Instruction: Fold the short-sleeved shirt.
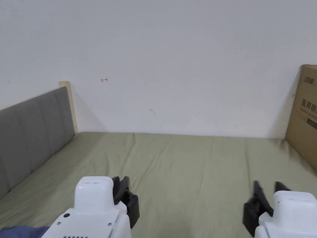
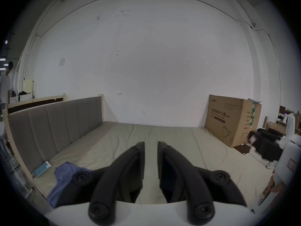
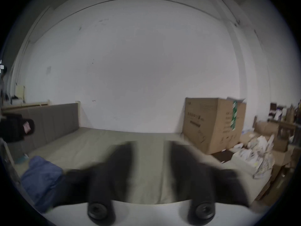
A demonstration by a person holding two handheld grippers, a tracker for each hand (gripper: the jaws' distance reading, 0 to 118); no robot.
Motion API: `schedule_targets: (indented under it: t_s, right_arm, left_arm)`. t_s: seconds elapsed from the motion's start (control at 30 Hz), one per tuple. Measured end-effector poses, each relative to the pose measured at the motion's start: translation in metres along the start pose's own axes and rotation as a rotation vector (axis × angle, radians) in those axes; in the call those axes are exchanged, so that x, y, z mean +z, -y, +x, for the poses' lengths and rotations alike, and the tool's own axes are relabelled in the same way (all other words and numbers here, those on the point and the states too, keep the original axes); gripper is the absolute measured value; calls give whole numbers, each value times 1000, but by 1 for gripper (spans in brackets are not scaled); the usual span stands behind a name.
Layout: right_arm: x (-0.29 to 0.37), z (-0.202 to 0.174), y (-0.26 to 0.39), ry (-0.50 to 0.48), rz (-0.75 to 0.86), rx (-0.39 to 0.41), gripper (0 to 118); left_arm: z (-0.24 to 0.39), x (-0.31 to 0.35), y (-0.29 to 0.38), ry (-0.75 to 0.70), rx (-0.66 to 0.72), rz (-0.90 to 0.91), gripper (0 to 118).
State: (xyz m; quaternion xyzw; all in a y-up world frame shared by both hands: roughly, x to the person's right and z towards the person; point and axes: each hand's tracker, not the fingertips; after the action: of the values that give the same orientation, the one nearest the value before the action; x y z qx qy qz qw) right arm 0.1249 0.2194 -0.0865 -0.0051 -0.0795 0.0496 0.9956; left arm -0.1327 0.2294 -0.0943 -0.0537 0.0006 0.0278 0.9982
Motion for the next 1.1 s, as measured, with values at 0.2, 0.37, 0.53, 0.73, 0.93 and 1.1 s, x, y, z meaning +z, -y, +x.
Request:
schedule_targets:
  t_s: [0.2,0.37,0.53,0.73,0.93,1.1]
  right_arm:
    - [-7,7,2,-62,-23,-82,0]
    - [-10,6,0,-87,-14,-54,0]
    - [-10,2,-3,-107,-21,-51,0]
    - [-14,-12,-9,-168,-29,-33,0]
    - [-21,-54,-18,-351,-46,-81,0]
    - [-14,-117,-18,-568,-47,-64,0]
  left_arm:
    - [-2,2,-1,22,9,19,0]
    - [-2,-3,-3,23,13,8,0]
    - [-4,-3,-4,29,13,5,0]
    - [-16,4,-7,8,15,12,0]
    - [-52,35,-15,-145,-25,48,0]
    - [-92,79,-22,-380,-91,67,0]
